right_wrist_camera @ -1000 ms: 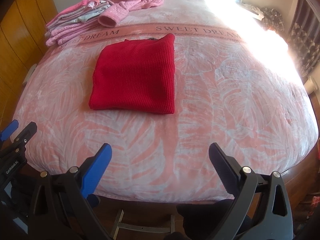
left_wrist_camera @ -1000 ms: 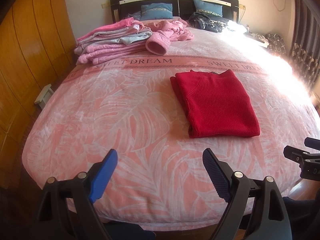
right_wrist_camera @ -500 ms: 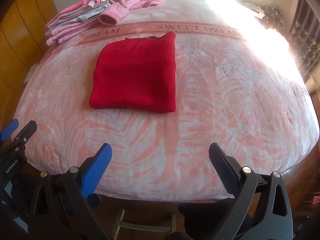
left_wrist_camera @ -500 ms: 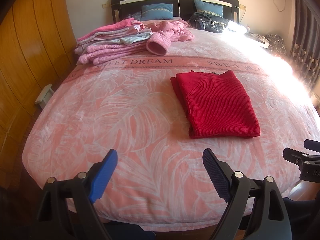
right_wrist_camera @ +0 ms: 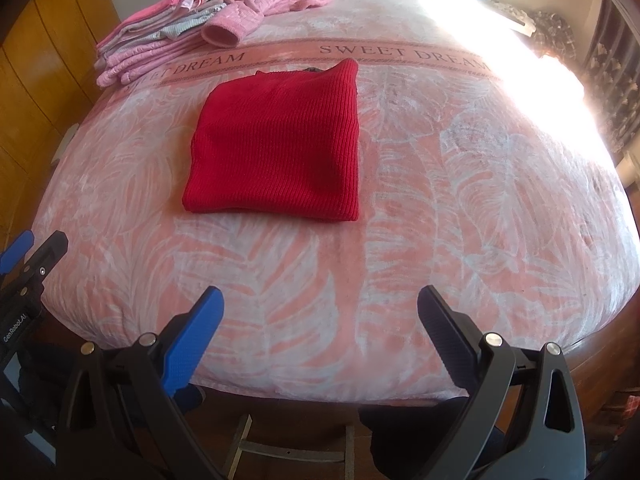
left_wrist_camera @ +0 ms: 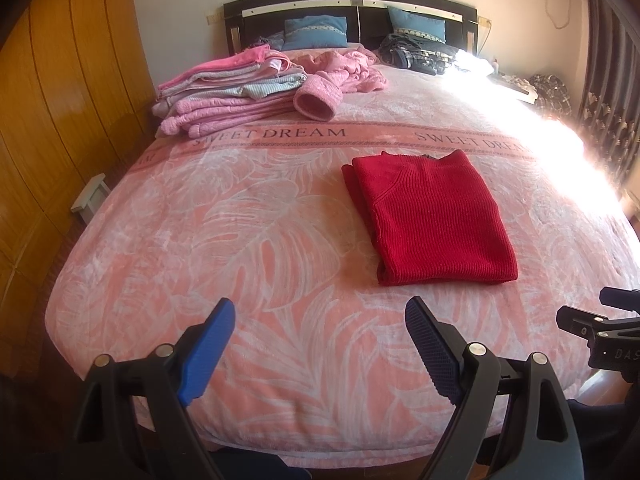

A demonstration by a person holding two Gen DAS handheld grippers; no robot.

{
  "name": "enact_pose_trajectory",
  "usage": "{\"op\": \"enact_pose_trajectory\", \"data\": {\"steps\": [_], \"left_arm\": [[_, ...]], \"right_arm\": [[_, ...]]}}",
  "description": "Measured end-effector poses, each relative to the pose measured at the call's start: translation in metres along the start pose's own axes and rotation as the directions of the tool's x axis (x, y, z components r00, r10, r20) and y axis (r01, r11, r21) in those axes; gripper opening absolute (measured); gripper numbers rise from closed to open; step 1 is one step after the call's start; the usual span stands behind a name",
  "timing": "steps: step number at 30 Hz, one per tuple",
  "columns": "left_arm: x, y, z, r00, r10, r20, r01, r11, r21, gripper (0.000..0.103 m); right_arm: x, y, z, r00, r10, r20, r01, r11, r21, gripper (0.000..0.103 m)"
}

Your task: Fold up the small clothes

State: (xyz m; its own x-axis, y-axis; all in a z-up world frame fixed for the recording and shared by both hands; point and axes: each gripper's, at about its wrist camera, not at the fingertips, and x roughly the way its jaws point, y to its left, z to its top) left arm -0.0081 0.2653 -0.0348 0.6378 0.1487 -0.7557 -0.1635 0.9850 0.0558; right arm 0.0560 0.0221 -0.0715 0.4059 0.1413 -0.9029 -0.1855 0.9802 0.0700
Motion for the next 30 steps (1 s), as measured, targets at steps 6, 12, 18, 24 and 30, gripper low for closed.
{"op": "enact_pose_trajectory", "data": {"steps": [6,12,18,24,30], "left_arm": [[-0.0027,-0.0015,-0.0013,1.000,0.001,0.011,-0.001,1.000,0.000,0.087],[-0.0050,-0.0023,-0.0013,1.000,0.001,0.021,-0.001,1.000,0.003,0.087],[-0.0080,-0.0046,-0.0022,1.000,0.000,0.030,0.000,1.000,0.005,0.087],[-0.0093,-0.0049,-0.0023,0.999,-0.004,0.032,0.004,1.000,0.005,0.087],[-0.0099,-0.0049,-0.0021,0.999,-0.005,0.033,0.005,1.000,0.003,0.087]], "right_arm": [[-0.0006,0.0022,-0.0008,1.000,0.007,0.005,-0.007,1.000,-0.009,0.097],[-0.0014,0.0024,-0.0010,1.000,0.014,0.011,-0.014,1.000,-0.012,0.097],[-0.0018,0.0016,-0.0003,1.000,0.026,0.011,-0.026,1.000,-0.010,0.097],[-0.0016,0.0030,-0.0004,0.999,0.032,0.013,-0.031,0.999,-0.013,0.097],[-0.0017,0.0035,-0.0009,0.999,0.031,0.013,-0.031,0.999,-0.011,0.097]]}}
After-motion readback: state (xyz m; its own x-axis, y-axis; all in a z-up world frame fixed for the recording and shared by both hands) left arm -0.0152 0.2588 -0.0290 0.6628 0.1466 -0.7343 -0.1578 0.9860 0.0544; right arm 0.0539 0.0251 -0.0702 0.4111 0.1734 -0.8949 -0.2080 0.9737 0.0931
